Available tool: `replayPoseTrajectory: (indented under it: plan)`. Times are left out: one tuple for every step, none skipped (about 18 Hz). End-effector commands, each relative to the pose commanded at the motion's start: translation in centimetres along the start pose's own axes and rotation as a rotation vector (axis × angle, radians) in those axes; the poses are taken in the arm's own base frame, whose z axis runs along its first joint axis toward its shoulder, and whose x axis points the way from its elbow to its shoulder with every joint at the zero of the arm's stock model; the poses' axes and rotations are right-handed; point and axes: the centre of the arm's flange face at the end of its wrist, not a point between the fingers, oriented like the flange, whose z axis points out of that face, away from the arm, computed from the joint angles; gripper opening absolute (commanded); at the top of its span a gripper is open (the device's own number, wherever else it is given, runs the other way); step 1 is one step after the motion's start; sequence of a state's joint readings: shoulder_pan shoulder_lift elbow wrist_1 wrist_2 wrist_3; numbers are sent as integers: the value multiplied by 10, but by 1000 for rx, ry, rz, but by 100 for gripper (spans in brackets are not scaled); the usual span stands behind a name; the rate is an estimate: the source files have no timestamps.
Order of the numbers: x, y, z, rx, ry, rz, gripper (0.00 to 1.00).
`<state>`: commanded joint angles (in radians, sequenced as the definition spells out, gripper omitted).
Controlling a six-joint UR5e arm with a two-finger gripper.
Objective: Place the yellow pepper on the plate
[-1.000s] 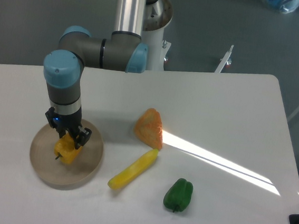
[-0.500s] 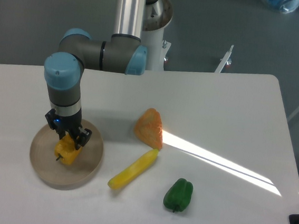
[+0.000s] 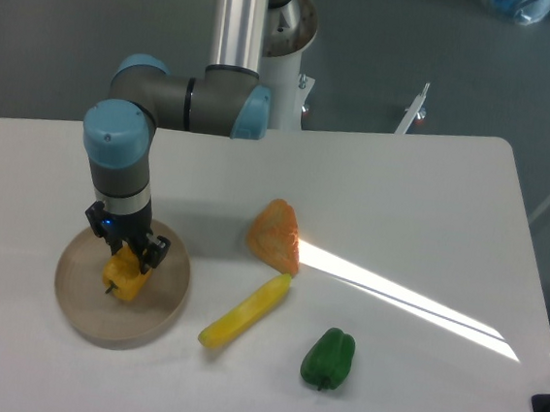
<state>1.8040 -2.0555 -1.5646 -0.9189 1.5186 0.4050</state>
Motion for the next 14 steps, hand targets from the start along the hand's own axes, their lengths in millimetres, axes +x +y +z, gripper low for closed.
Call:
replayPoseTrajectory:
  plan:
    - [0, 1, 1, -3, 1, 3, 39]
    - [0, 1, 1, -3, 1, 4, 39]
    - [0, 1, 4, -6, 2, 4, 39]
    - [0, 1, 4, -6, 2, 7, 43]
    - [0, 1, 4, -6, 2, 7, 46]
    - [-1, -1, 1, 0, 0, 6, 54]
    - [-1, -1, 1, -1, -1, 5, 65]
    - [0, 0, 1, -1, 1, 3, 74]
    - [0, 0, 1, -1, 1, 1, 82]
    - [0, -1, 1, 0, 0, 2, 88]
    - [-1, -1, -2, 4, -2, 5, 94]
    - [-1, -2, -5, 8, -5, 4, 97]
    - [-1, -1, -7, 11, -5, 1, 100]
    - [-2, -2, -10, 17, -8, 1, 100]
